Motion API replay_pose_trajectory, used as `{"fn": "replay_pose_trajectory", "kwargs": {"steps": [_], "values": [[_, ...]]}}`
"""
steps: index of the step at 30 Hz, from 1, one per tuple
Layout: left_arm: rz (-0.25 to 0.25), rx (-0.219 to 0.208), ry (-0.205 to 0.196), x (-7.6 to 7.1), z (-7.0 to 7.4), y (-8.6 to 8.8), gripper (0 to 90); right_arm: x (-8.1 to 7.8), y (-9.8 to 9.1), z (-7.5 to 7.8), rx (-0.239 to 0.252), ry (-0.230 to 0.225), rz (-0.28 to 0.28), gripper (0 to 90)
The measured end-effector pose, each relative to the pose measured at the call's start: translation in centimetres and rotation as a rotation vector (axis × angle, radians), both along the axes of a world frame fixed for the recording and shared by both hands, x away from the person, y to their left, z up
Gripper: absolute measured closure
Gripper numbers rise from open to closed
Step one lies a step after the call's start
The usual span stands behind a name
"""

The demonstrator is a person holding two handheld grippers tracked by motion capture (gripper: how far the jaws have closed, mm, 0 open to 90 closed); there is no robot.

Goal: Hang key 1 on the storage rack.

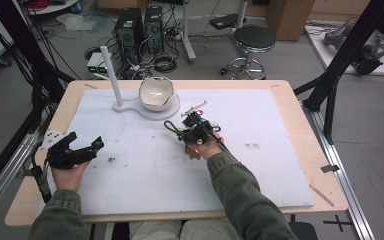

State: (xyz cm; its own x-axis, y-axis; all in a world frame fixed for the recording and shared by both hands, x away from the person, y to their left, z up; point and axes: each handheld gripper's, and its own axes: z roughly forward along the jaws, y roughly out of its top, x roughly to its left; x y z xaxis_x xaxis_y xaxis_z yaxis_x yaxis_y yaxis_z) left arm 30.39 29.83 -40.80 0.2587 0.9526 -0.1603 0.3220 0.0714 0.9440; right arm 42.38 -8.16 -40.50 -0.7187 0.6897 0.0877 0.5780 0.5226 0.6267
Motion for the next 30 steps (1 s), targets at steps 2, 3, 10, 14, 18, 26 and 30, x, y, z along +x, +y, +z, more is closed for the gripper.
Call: {"fn": "replay_pose_trajectory", "kwargs": {"steps": [2,3,10,14,18,26,30], "values": [[0.000,-0.001,-0.001,0.0,0.0,0.0,1.7,0.0,-0.2,0.3,0.010,-0.001,-0.005,74.6],[-0.001,0.001,-0.001,0.0,0.0,0.0,1.7,0.0,-0.2,0.3,0.010,-0.001,-0.005,74.6],[-0.002,0.002,0.003,0.0,0.0,0.0,1.7,-0.3,-0.8,1.5,0.044,-0.011,-0.012,74.6],[-0.002,0.000,0.001,0.0,0.0,0.0,1.7,-0.2,-1.0,1.8,0.072,-0.007,-0.018,74.6],[-0.003,0.001,0.003,0.0,0.0,0.0,1.7,-0.3,-1.1,2.2,0.088,-0.013,-0.017,74.6],[-0.004,0.000,0.003,0.0,0.0,0.0,1.7,-0.3,-1.1,3.0,0.113,-0.021,-0.008,74.6],[-0.004,0.001,0.002,0.0,0.0,0.0,1.7,-0.4,-0.8,3.2,0.109,-0.012,-0.007,74.5]]}}
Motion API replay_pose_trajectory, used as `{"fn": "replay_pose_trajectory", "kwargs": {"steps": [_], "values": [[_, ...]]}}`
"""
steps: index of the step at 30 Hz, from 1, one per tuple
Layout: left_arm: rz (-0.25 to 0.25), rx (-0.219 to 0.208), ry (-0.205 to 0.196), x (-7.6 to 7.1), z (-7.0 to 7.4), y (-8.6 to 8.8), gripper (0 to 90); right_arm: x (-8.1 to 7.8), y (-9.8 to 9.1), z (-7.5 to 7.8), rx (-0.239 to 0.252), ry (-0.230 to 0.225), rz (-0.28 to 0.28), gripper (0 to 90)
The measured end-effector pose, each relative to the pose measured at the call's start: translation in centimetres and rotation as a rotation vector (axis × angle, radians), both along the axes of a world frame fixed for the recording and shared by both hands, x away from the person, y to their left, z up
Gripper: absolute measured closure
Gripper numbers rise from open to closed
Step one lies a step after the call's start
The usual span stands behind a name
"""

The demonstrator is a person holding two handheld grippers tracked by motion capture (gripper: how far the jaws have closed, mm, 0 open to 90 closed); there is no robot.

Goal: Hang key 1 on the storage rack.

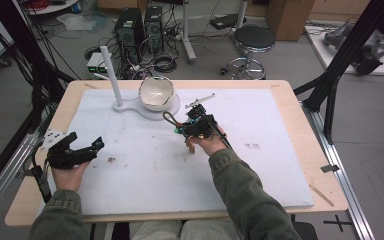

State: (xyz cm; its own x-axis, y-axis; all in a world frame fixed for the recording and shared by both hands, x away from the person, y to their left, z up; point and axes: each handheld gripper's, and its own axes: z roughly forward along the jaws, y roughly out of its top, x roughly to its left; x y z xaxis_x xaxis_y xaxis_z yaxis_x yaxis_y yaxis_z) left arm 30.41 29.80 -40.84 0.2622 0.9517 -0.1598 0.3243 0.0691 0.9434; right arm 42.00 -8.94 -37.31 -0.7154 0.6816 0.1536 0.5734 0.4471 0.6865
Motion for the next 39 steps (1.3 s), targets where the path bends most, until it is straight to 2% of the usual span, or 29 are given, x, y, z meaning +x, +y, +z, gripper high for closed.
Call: {"fn": "replay_pose_trajectory", "kwargs": {"steps": [6,17,28,31,33,39], "values": [[0.000,-0.002,0.000,0.0,0.0,0.0,1.7,0.0,0.5,0.8,-0.004,-0.029,0.017,74.5],[-0.001,-0.004,0.000,0.0,0.0,0.1,1.7,0.1,1.1,2.6,0.019,-0.049,0.034,74.4],[0.000,-0.008,0.000,0.0,0.0,0.1,1.7,0.6,0.7,3.0,0.036,-0.037,0.022,74.4],[0.000,-0.007,0.001,0.0,0.0,0.0,1.7,0.8,1.1,3.8,0.042,-0.027,0.015,74.4],[0.001,-0.007,0.000,0.0,0.0,0.0,1.7,0.9,1.4,4.2,0.046,-0.043,0.021,74.4],[-0.001,-0.008,0.000,0.0,0.0,0.1,1.7,1.2,2.3,5.4,0.056,-0.049,0.032,74.3]]}}
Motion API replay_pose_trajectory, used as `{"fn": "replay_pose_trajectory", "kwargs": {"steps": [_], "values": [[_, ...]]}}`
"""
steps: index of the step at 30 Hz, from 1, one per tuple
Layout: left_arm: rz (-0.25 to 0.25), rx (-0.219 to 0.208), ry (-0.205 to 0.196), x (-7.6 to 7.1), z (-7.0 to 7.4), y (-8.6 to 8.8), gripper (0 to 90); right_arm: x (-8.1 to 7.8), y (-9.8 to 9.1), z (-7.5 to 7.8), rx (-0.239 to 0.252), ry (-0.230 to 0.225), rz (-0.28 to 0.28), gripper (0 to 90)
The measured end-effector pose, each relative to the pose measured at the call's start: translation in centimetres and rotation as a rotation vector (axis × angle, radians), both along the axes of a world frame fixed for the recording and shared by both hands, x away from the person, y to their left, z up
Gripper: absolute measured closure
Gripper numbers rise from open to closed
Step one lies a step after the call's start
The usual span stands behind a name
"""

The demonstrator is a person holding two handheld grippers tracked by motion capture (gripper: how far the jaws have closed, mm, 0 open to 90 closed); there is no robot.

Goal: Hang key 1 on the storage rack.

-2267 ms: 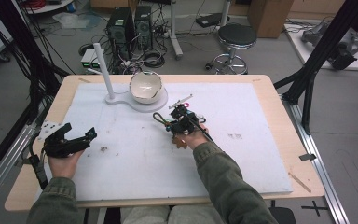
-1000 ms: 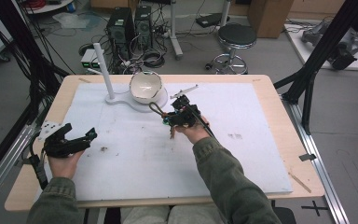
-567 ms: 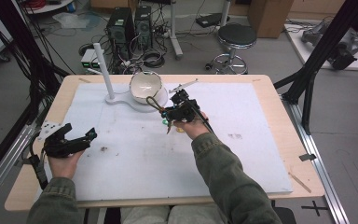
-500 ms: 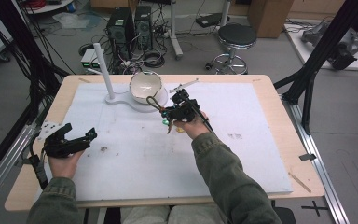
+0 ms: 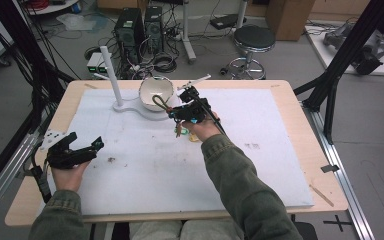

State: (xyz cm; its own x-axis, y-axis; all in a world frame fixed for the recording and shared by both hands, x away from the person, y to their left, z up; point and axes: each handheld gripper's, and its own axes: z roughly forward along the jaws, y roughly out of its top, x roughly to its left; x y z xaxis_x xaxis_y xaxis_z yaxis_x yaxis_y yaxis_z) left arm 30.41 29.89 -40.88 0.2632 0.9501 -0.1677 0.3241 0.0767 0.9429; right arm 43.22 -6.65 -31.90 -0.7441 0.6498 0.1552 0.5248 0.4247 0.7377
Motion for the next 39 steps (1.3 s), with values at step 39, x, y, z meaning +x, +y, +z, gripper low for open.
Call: {"fn": "replay_pose_trajectory", "kwargs": {"steps": [39], "values": [[-0.009,-0.017,0.004,0.2,-0.1,0.1,1.7,2.0,7.0,4.5,-0.015,-0.013,0.080,74.3]]}}
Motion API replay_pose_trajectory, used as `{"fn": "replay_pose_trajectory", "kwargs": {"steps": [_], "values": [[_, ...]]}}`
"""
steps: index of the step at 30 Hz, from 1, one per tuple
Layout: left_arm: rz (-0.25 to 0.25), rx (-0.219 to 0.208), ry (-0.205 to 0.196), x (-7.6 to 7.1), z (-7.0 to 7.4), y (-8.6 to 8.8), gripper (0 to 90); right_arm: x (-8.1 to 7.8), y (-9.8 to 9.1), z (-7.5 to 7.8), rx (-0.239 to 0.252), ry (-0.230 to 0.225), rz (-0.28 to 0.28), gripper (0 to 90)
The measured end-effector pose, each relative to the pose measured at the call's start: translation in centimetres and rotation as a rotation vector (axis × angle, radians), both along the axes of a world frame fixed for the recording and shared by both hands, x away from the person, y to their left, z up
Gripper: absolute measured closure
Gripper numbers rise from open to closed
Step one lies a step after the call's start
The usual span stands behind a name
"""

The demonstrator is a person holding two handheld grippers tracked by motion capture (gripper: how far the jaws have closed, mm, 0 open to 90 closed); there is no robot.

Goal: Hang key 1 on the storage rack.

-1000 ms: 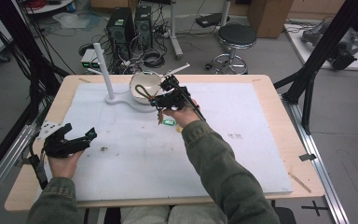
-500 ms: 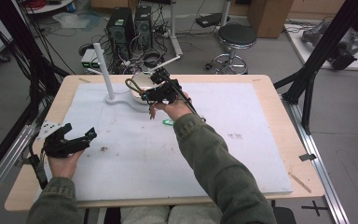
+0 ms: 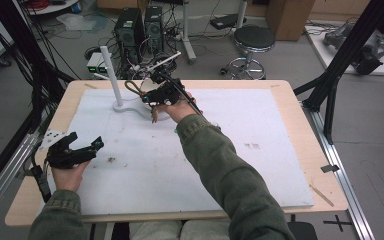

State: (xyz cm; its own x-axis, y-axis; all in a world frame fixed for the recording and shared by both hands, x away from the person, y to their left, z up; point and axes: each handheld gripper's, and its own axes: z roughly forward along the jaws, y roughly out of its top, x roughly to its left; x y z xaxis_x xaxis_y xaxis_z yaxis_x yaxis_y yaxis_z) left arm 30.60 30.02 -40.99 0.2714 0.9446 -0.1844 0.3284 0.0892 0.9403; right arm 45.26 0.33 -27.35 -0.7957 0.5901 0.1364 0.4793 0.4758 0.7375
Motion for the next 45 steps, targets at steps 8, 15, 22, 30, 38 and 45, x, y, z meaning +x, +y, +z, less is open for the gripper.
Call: {"fn": "replay_pose_trajectory", "kwargs": {"steps": [8,15,22,30,38,45], "values": [[-0.008,-0.005,0.000,0.2,-0.1,-0.1,1.7,0.5,1.0,1.0,0.022,0.002,0.007,74.3],[-0.011,-0.005,-0.001,0.2,-0.1,0.0,1.7,1.1,2.9,2.2,0.011,-0.026,0.036,74.2],[-0.015,-0.009,0.003,0.3,-0.2,0.0,1.7,1.7,4.4,2.9,0.009,-0.037,0.050,74.2],[-0.007,-0.020,-0.004,0.4,-0.2,0.1,1.7,2.4,6.3,3.9,-0.007,-0.058,0.062,74.1],[-0.004,-0.016,-0.005,0.5,-0.2,0.2,1.7,4.3,7.1,2.9,-0.010,-0.047,0.046,74.1],[-0.003,-0.015,-0.004,0.6,-0.3,0.2,1.7,5.8,7.4,1.4,-0.035,-0.035,0.032,73.9]]}}
